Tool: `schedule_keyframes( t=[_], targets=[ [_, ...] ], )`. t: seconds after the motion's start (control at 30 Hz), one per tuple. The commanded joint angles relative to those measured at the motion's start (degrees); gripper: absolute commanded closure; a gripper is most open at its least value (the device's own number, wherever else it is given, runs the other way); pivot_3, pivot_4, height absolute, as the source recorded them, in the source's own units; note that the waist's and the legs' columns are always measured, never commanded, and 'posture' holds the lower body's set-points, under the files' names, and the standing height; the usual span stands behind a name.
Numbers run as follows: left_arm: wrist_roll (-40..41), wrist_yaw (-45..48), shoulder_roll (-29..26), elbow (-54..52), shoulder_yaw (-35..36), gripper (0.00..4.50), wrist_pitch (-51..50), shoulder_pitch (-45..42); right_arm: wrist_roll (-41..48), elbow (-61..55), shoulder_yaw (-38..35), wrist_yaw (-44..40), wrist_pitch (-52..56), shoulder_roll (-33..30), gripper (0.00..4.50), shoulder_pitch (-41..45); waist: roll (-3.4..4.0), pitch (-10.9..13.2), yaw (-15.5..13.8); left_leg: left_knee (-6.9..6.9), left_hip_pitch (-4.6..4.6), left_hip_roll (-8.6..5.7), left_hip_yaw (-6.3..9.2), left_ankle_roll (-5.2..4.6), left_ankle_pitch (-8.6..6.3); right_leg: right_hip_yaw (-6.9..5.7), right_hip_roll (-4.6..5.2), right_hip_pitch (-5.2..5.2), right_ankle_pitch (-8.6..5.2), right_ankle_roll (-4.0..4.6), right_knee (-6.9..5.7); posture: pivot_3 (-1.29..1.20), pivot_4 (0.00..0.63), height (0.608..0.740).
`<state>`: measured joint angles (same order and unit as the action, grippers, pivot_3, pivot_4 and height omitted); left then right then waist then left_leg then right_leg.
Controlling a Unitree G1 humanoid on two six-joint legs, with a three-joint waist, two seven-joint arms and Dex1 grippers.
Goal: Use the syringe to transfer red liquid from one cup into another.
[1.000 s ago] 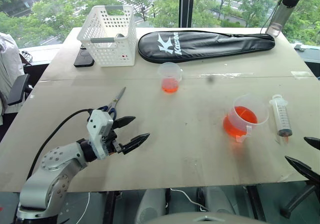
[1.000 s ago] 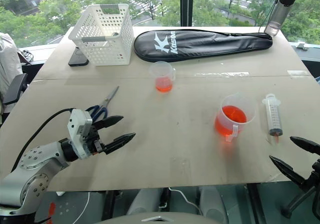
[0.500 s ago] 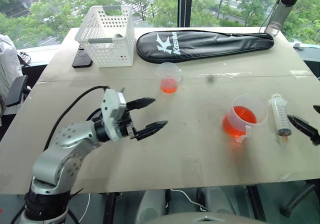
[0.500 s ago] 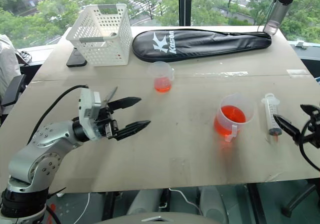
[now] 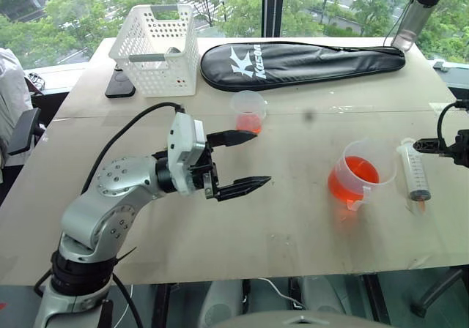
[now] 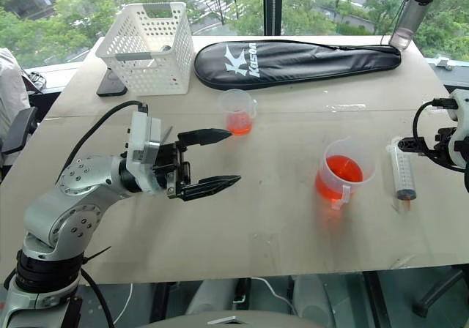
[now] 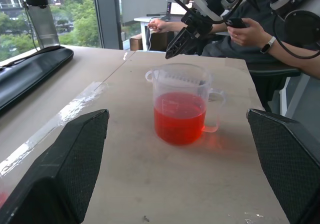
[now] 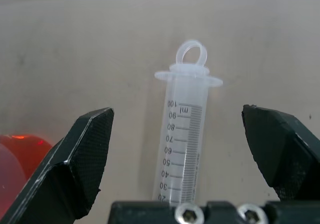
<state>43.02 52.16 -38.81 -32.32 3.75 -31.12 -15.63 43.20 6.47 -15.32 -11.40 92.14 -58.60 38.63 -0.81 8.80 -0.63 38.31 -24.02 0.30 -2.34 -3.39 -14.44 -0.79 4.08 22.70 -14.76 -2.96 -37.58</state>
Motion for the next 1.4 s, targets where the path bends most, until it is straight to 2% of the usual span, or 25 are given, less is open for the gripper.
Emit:
schedule_keyframes(
  t=[0.03,0.23,0.67,0.7,0.73,0.87,0.9,1.03,1.13,1.2,1.27,1.33,1.4],
  targets=[
    [1.2,-0.9,0.5,-3.3,0.0,0.0,0.1,0.6,-2.5,9.4,7.4,-2.8,0.4,-2.2,0.05,6.5,-0.01,0.0,0.2,0.01,0.03,0.0,-0.07,-0.01,-0.01,0.02,-0.01,0.0,0.0,0.01,0.0,0.0,0.15,0.724],
    [1.4,-1.7,0.5,-4.0,0.1,0.0,0.0,1.4,-8.6,19.7,17.1,-9.7,-2.4,-0.7,0.05,12.9,0.0,0.0,0.2,0.0,0.08,0.02,-0.14,-0.03,-0.02,0.03,-0.04,0.0,0.0,0.0,-0.03,0.0,0.15,0.724],
    [1.7,-3.2,0.1,-5.4,1.5,0.0,0.1,2.7,-22.5,37.2,29.1,-23.8,-15.4,4.6,0.05,19.3,0.02,0.0,0.0,0.01,0.08,0.02,-0.22,-0.05,-0.04,0.0,-0.03,0.02,0.01,-0.01,-0.03,0.0,0.15,0.724],
    [1.8,-3.3,0.1,-5.6,1.6,0.0,0.1,2.8,-23.0,37.7,29.9,-25.7,-15.6,4.8,0.54,19.2,0.03,0.0,0.0,0.0,0.08,0.02,-0.21,-0.05,-0.03,0.01,-0.03,0.02,0.01,-0.01,-0.04,0.0,0.15,0.724],
    [1.9,-3.6,0.0,-5.8,1.7,0.0,0.0,3.0,-23.7,38.3,30.5,-26.9,-15.8,5.0,0.82,19.1,0.03,0.0,0.0,0.0,0.08,0.02,-0.22,-0.05,-0.03,0.0,-0.03,0.03,0.01,-0.01,-0.03,0.0,0.15,0.724],
    [2.2,-4.3,-0.2,-6.4,2.1,0.0,0.0,3.6,-26.3,39.2,31.3,-30.1,-16.4,4.8,2.73,18.6,0.03,0.0,0.0,0.0,0.08,0.03,-0.21,-0.05,-0.03,0.0,-0.03,0.03,0.01,-0.01,-0.04,0.0,0.15,0.724],
    [2.2,-4.5,-0.2,-6.5,2.0,0.0,0.1,3.8,-26.7,39.0,31.4,-30.9,-16.2,4.6,2.98,18.3,0.03,0.0,0.0,0.0,0.09,0.03,-0.21,-0.05,-0.04,0.0,-0.03,0.03,0.01,-0.01,-0.04,0.0,0.15,0.724],
    [2.0,-4.8,0.1,-6.3,1.7,0.0,0.3,3.7,-27.7,37.0,31.3,-33.2,-14.9,3.9,2.99,17.1,0.03,0.0,0.0,0.0,0.09,0.03,-0.2,-0.04,-0.03,0.01,-0.01,0.03,0.01,0.0,-0.05,0.0,0.15,0.724],
    [1.4,-5.0,0.3,-5.9,1.2,0.0,0.6,3.3,-26.9,34.4,27.2,-33.2,-13.5,2.4,2.99,16.0,0.03,0.0,-0.1,0.0,0.09,0.03,-0.18,-0.04,-0.03,0.01,0.0,0.03,0.01,0.0,-0.05,0.0,0.15,0.724],
    [0.3,-4.9,0.2,-5.4,0.7,0.0,1.2,3.2,-24.6,31.7,20.0,-32.0,-11.7,1.2,2.99,15.3,0.06,0.1,-0.1,0.0,0.09,0.03,-0.19,-0.04,-0.03,0.02,0.02,0.03,0.01,0.0,-0.05,0.0,0.15,0.724],
    [0.0,-5.6,0.8,-5.0,0.5,0.0,1.2,2.9,-22.4,23.0,12.0,-31.1,-11.4,-0.4,2.99,11.2,0.16,0.1,-0.3,0.0,0.07,0.03,-0.21,-0.04,-0.03,0.01,0.02,0.03,0.01,0.0,-0.04,0.0,0.15,0.724],
    [-0.4,-6.7,1.8,-4.4,0.2,0.0,1.3,2.2,-19.6,12.8,-1.8,-28.9,-8.3,1.1,2.99,7.8,0.22,0.2,-0.3,-0.01,0.04,0.02,-0.15,-0.04,-0.04,0.0,0.03,0.02,0.01,-0.01,-0.03,0.0,0.15,0.724],
    [-1.8,-6.8,2.3,-3.4,-0.4,0.0,2.1,1.3,-16.9,-1.5,-16.7,-26.2,-9.2,6.4,2.99,3.2,0.23,0.2,-0.2,-0.01,0.02,0.03,-0.14,-0.04,-0.04,0.01,0.02,0.03,0.01,-0.02,-0.05,0.0,0.15,0.724]
  ],
)
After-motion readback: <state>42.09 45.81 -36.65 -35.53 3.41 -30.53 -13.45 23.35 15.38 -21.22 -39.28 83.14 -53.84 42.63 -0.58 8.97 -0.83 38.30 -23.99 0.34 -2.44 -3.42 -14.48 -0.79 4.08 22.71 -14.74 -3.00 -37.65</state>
